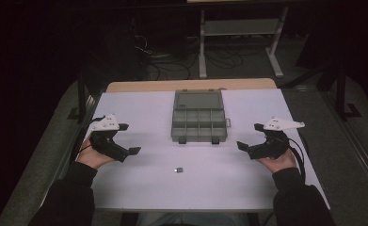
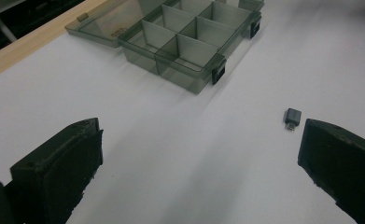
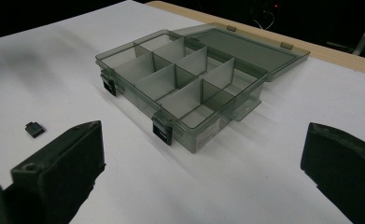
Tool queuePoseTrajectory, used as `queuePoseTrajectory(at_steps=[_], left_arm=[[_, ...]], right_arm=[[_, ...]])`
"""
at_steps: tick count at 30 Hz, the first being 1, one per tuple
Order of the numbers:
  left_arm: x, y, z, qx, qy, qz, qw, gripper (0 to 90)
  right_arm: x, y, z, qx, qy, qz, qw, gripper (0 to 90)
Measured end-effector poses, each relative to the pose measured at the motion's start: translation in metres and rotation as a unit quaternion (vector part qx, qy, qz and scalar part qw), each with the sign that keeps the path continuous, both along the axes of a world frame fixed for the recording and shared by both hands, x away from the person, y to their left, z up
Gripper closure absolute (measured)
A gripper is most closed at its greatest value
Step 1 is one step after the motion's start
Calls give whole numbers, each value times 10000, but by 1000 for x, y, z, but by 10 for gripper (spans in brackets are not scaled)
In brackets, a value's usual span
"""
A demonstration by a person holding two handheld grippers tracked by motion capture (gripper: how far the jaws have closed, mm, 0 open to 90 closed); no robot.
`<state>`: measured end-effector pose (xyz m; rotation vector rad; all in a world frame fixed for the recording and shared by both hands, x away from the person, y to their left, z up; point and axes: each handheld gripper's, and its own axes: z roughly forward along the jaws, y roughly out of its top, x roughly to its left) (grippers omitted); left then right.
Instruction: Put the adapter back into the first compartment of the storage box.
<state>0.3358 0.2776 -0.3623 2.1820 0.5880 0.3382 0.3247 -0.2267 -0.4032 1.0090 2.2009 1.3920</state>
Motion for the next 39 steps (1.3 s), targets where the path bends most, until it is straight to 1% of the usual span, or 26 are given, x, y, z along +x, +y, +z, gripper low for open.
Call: queuePoseTrajectory(at_steps=[18,22,29,39], left_arm=[[1,-21,-6,119,81,-261,9996,0],[1,-25,-6,104,91,-299,9995,0],[1,-34,-10,212,146,-409,9988,0],[1,-45,-16,291,218,-527,9979,0]], right_arm=[[0,1,0,-12,-1,21,10000,0],[0,1,0,-21,0,24,10000,0],[0,2,0,-44,10,27,10000,0],[0,2,-1,-49,9,37,10000,0]])
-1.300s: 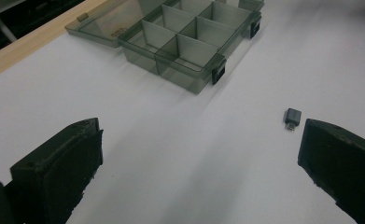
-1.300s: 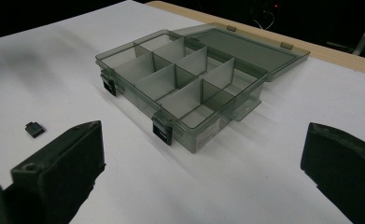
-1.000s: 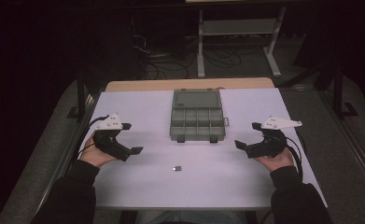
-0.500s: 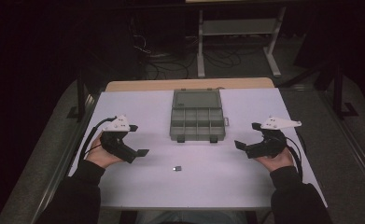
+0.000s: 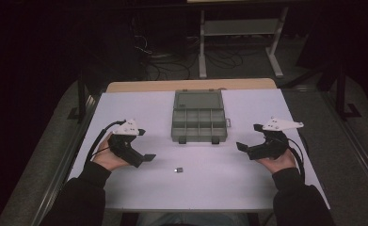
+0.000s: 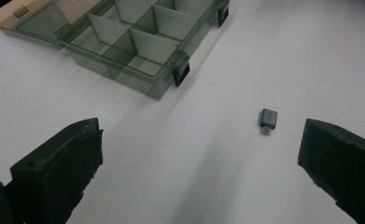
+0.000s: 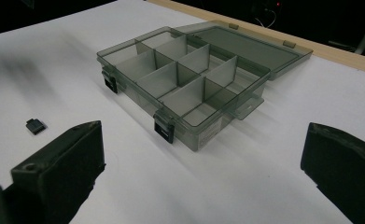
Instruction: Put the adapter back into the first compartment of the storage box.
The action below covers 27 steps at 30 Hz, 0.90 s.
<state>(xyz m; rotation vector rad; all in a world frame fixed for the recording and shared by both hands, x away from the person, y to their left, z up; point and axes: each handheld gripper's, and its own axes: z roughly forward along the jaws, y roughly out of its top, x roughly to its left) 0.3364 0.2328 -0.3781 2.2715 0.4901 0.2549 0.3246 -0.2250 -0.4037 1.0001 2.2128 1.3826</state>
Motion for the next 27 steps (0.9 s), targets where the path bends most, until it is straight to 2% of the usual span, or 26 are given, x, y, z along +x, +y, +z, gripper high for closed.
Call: queuePoseTrajectory(at_steps=[8,16,27], left_arm=[[-1,-12,-4,18,40,-121,9999,0],[-3,-27,-11,205,76,-304,9993,0],[-7,-46,-14,263,100,-530,9982,0]], right_arm=[[0,1,0,-8,5,10,10000,0],[0,1,0,-27,20,15,10000,0],[0,2,0,-42,9,45,10000,0]])
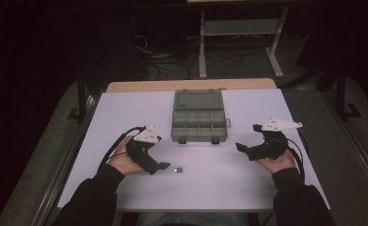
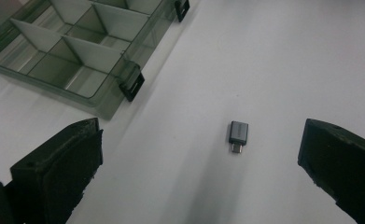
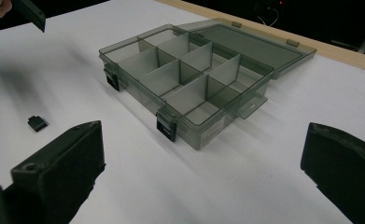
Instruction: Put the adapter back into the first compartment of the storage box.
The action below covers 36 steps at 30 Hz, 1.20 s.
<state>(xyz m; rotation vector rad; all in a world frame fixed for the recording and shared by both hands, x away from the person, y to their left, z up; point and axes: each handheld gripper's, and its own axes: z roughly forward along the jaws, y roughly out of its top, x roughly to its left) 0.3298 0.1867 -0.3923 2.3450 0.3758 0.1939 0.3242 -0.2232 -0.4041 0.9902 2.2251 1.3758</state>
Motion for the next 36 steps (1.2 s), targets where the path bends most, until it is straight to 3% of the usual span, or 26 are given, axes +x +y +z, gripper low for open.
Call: queuePoseTrajectory(at_steps=[9,30,36], left_arm=[[-2,-15,-9,211,55,-187,9996,0],[-7,-34,-25,467,269,-467,9975,2],[-8,-38,-30,473,270,-609,9967,87]], right_arm=[[0,1,0,4,-4,31,10000,0],[0,1,0,-31,-8,55,10000,0],[0,2,0,-40,-9,62,10000,0]])
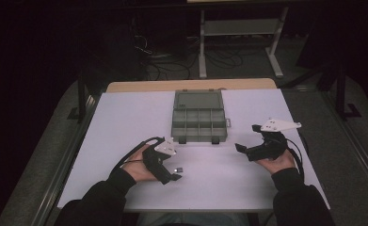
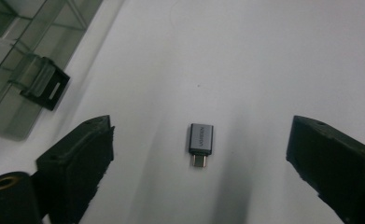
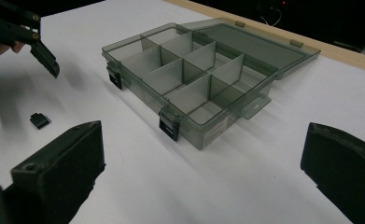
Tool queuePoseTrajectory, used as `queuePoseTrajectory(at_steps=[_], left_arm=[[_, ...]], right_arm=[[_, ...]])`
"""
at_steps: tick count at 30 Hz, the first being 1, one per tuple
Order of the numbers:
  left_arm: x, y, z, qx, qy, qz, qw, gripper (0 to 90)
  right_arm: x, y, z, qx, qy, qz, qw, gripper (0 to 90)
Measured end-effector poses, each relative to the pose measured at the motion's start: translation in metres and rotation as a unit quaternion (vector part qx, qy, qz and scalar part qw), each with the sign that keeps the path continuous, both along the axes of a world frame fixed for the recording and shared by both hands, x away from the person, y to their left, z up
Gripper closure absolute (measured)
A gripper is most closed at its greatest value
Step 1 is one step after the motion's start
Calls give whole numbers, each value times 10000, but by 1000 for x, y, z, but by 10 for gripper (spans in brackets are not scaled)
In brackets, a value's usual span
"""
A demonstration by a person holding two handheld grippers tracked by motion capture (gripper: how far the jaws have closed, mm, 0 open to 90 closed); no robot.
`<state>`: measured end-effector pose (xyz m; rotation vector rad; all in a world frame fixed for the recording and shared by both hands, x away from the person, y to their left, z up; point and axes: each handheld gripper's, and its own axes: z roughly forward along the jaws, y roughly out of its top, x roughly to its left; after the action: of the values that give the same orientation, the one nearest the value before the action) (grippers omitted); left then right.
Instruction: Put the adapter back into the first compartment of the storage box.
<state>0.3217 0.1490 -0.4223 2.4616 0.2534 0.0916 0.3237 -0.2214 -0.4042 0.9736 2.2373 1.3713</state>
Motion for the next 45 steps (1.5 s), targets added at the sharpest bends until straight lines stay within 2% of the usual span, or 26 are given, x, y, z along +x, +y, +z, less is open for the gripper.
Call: queuePoseTrajectory(at_steps=[6,12,15,21,23,29,36,37,38,41,45], left_arm=[[1,-4,-4,61,29,-140,9999,157],[6,-4,-10,109,262,-148,9995,193],[8,-3,-11,159,273,-175,9993,231],[6,-5,-13,216,234,-283,9991,339],[6,-5,-13,212,190,-300,9991,413],[4,-7,-16,325,44,-346,9989,515],[3,-8,-16,271,-54,-385,9989,619],[4,-8,-16,272,-20,-385,9989,639],[5,-8,-16,284,12,-378,9989,713],[8,-8,-16,245,125,-315,9991,759],[10,-9,-15,287,202,-304,9989,763]], right_arm=[[0,0,0,-6,4,7,10000,0],[0,0,0,-16,7,12,10000,0],[0,1,0,-22,14,17,10000,0],[0,1,0,-9,16,29,10000,0],[0,1,-1,-14,16,27,10000,0],[0,1,0,-27,15,29,10000,0],[0,1,-1,-34,8,30,10000,0],[0,1,-1,-34,8,29,10000,0],[0,1,0,-30,13,23,10000,0],[0,2,-1,-35,16,23,10000,0],[0,2,-1,-40,12,37,10000,0]])
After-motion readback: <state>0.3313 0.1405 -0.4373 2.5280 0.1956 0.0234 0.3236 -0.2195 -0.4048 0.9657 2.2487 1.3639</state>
